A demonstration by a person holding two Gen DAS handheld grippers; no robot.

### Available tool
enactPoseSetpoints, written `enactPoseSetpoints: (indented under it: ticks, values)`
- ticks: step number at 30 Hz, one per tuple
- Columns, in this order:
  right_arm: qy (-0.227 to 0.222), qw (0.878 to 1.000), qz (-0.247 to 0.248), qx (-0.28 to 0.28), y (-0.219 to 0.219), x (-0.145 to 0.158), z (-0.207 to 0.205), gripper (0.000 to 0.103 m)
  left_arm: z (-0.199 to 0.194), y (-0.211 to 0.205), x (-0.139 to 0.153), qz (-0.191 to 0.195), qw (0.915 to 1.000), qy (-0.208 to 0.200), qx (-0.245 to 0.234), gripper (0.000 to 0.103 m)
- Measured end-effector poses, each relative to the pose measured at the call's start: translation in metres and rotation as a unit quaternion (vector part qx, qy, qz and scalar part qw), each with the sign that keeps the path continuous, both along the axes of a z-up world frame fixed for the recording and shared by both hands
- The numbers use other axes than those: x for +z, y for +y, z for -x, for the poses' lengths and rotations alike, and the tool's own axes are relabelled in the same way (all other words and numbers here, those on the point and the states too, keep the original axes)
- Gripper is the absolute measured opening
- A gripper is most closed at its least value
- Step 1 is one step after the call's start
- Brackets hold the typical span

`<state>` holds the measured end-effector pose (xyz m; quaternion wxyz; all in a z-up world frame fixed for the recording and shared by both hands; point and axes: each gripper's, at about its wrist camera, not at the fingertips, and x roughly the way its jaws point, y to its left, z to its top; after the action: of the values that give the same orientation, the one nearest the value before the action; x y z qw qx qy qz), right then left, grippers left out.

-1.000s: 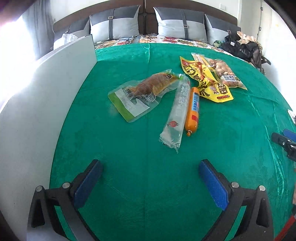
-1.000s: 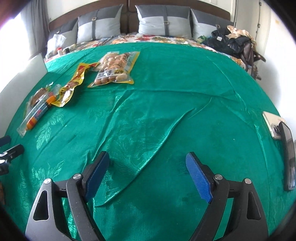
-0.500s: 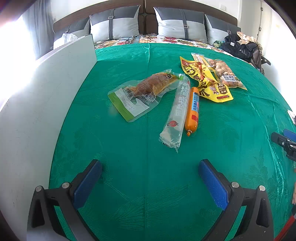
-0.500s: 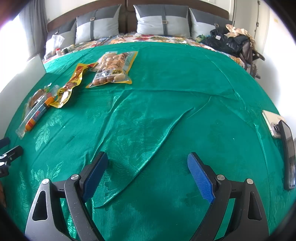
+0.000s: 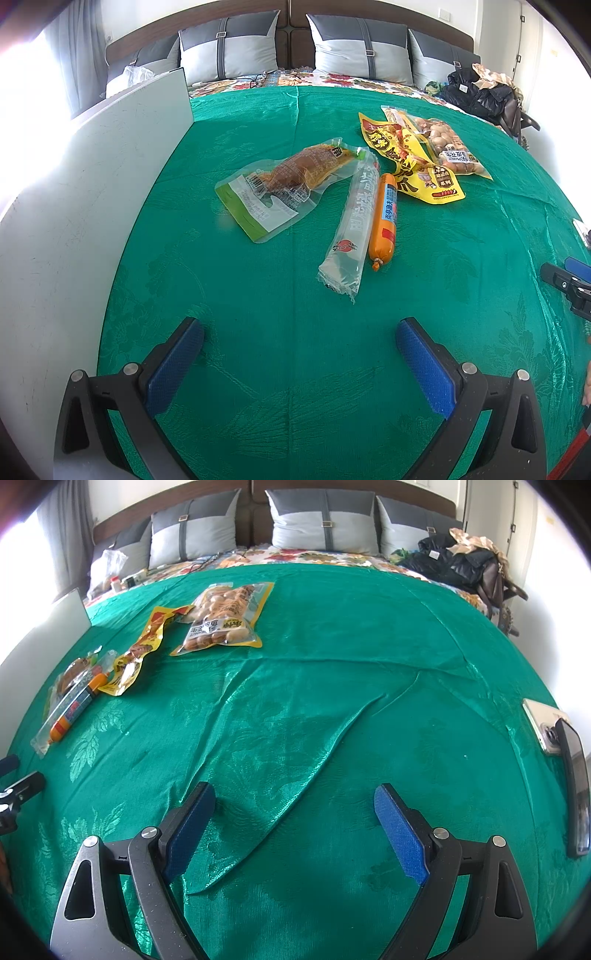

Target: Organize snacks

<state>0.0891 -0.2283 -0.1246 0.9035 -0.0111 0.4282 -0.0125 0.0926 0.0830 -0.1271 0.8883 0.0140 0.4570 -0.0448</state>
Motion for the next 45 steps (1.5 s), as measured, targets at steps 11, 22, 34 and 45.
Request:
enactPoseSetpoints:
  ticks: [11, 22, 34, 45]
  values:
    - [0.0, 1.0, -0.001, -0.001, 0.0, 0.0, 0.0, 0.09, 0.003, 0.018, 0.007, 0.08, 0.9966, -0.002, -0.02, 0.103]
    - [0.0, 1.0, -0.001, -0.001, -0.001, 0.0, 0.0, 0.09, -0.051, -0.012, 0.023, 0.052, 0.9962, 0.035, -0.061, 0.057]
    - [-0.001, 1.0, -0.002, -0.003, -0.001, 0.001, 0.001, 0.09, 0.009, 0.002, 0.022, 0.085, 0.9904, 0.073, -0.081, 0.031]
    - [-0.001, 1.0, -0.002, -0.004, -0.001, 0.001, 0.001, 0.091, -0.006, 0.022, 0.024, 0.085, 0.9939, 0.066, -0.024, 0.059]
